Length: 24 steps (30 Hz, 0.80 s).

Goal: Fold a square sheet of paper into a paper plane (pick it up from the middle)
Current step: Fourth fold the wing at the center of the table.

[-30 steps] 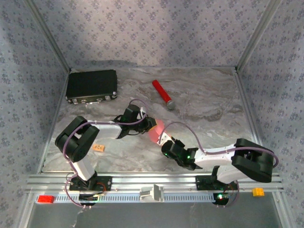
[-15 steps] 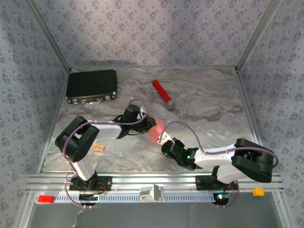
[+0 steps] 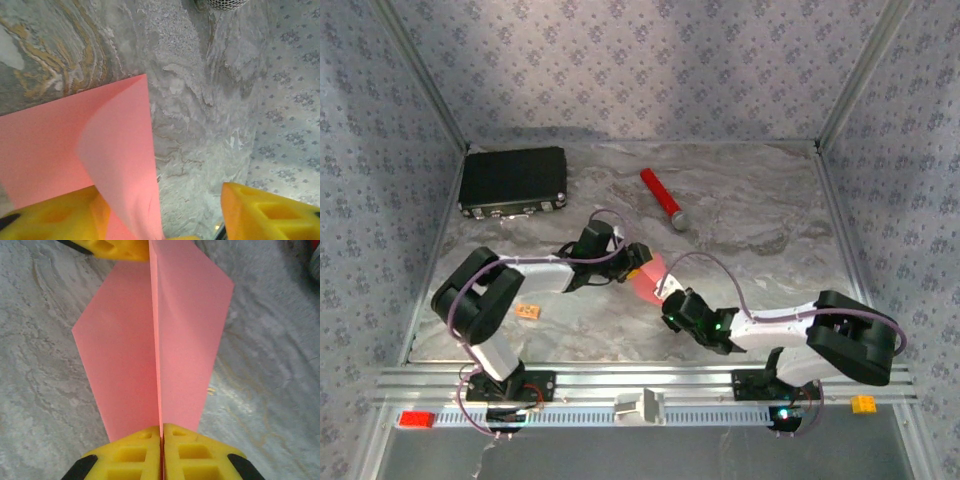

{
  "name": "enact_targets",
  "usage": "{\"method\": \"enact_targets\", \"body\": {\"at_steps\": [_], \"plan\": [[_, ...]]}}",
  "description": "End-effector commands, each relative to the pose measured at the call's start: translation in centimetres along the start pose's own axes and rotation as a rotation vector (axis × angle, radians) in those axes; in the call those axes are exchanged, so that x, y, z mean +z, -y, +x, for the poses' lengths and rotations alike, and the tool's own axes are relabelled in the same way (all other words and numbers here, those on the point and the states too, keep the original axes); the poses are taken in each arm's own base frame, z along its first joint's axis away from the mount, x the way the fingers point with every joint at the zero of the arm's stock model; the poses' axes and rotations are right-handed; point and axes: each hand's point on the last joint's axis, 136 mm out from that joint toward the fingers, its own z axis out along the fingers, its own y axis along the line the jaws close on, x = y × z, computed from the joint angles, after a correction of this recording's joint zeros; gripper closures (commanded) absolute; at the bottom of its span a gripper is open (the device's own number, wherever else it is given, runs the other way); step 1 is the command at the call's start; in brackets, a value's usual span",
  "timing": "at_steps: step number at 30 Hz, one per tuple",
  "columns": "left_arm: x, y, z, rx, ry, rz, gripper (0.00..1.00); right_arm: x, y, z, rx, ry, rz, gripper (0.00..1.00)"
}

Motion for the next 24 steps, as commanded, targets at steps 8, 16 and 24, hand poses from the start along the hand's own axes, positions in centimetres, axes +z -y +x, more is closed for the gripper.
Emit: {"method": "enact_targets", "body": {"at_steps": [8, 16, 24], "plan": [[-4.8, -0.3, -1.6, 0.028, 0.125, -0.075, 0.29, 0.8, -1.4, -1.4, 0.216, -0.014, -0.205, 0.92], [-4.8, -0.5, -1.4, 0.022, 0.112, -0.071, 0.28, 1.0, -1.4, -1.6, 0.398, -0.053, -0.333, 0.94], [-4.4, -0.8, -1.1, 0.011, 0.098, -0.071, 0.29, 1.1, -1.3, -1.8, 0.591, -0.075, -0.465, 0.94]]}}
